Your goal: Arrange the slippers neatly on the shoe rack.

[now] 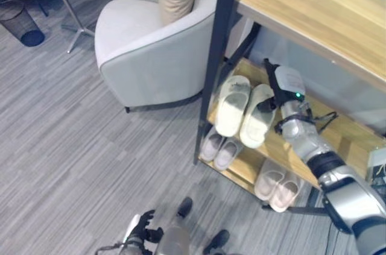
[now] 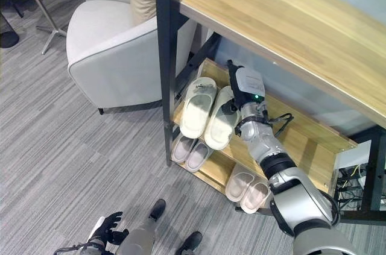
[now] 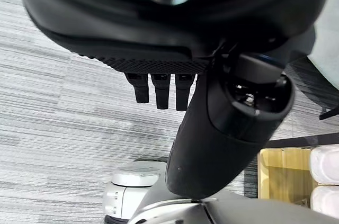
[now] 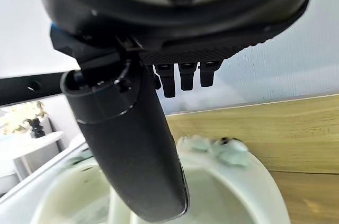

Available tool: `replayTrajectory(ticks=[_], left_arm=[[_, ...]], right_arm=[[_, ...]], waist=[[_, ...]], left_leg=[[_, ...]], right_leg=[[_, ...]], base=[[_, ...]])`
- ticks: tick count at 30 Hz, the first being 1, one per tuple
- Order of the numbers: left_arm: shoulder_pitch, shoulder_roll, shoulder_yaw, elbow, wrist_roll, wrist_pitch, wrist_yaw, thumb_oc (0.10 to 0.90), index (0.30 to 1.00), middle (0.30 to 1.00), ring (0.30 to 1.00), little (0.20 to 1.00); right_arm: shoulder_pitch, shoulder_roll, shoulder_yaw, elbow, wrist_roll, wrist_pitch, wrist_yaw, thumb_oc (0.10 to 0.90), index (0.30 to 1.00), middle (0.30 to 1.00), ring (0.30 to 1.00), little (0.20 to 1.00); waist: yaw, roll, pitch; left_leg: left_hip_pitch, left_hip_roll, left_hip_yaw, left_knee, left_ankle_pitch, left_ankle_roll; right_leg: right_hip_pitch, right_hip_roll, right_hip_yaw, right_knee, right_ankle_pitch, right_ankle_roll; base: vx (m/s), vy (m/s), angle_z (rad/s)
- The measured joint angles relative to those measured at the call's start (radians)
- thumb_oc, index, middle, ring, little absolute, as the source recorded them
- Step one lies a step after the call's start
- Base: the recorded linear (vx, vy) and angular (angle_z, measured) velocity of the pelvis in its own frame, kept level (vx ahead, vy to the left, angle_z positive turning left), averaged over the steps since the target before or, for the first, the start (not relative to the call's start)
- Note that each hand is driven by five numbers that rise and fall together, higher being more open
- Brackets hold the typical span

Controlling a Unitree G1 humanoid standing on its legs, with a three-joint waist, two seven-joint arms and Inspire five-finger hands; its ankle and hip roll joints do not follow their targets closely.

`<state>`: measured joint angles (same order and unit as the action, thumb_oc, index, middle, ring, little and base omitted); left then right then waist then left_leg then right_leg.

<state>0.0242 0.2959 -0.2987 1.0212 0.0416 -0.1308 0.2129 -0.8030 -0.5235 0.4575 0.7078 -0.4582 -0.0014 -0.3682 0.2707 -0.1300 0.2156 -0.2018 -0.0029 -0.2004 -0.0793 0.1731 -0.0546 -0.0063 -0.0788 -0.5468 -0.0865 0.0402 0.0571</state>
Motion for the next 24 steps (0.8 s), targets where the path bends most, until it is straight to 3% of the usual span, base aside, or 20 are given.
replayTrajectory(ticks=[11, 16, 18, 24], left_arm=[[0.006, -0.005, 0.03, 0.0, 0.0, 0.001, -0.006, 0.8, 0.9, 0.9, 0.9, 0.9], [0.007, -0.009, 0.031, 0.0, 0.001, 0.004, -0.007, 0.8, 0.9, 0.9, 0.9, 0.9], [0.009, -0.014, 0.038, 0.0, 0.001, 0.017, -0.009, 0.8, 0.9, 0.9, 0.9, 0.9], [0.016, -0.038, 0.06, 0.009, 0.002, 0.023, -0.027, 0.8, 0.9, 0.9, 0.9, 0.9]], right_arm=[[0.2, -0.001, -0.081, -0.237, 0.088, -0.033, 0.03, 0.8, 0.9, 0.9, 0.9, 0.9], [0.328, 0.038, -0.184, -0.297, 0.259, -0.048, 0.031, 0.8, 0.9, 0.9, 0.9, 0.9], [0.386, 0.09, -0.24, -0.31, 0.394, -0.058, 0.035, 0.8, 0.9, 0.9, 0.9, 0.9], [0.492, 0.127, -0.253, -0.341, 0.692, -0.094, 0.113, 0.8, 0.9, 0.9, 0.9, 0.9]], waist=[[-0.046, 0.004, -0.002], [-0.055, 0.015, -0.005], [-0.063, 0.023, -0.006], [-0.079, 0.056, -0.021]], left_leg=[[0.013, 0.002, 0.021, 0.0, -0.011, -0.002], [0.018, 0.001, 0.032, 0.0, -0.015, -0.001], [0.031, 0.001, 0.035, 0.0, -0.015, 0.0], [0.038, 0.004, 0.049, -0.001, -0.022, 0.0]], right_leg=[[0.005, -0.003, 0.022, 0.0, 0.006, -0.001], [0.006, -0.006, 0.032, 0.0, 0.007, 0.0], [0.018, -0.006, 0.034, 0.0, 0.007, 0.0], [0.019, -0.006, 0.049, 0.0, 0.007, 0.0]], base=[[-0.01, -0.005, -0.05], [0.0, 0.0, -0.06], [0.01, 0.004, -0.04], [0.01, 0.002, -0.07]])
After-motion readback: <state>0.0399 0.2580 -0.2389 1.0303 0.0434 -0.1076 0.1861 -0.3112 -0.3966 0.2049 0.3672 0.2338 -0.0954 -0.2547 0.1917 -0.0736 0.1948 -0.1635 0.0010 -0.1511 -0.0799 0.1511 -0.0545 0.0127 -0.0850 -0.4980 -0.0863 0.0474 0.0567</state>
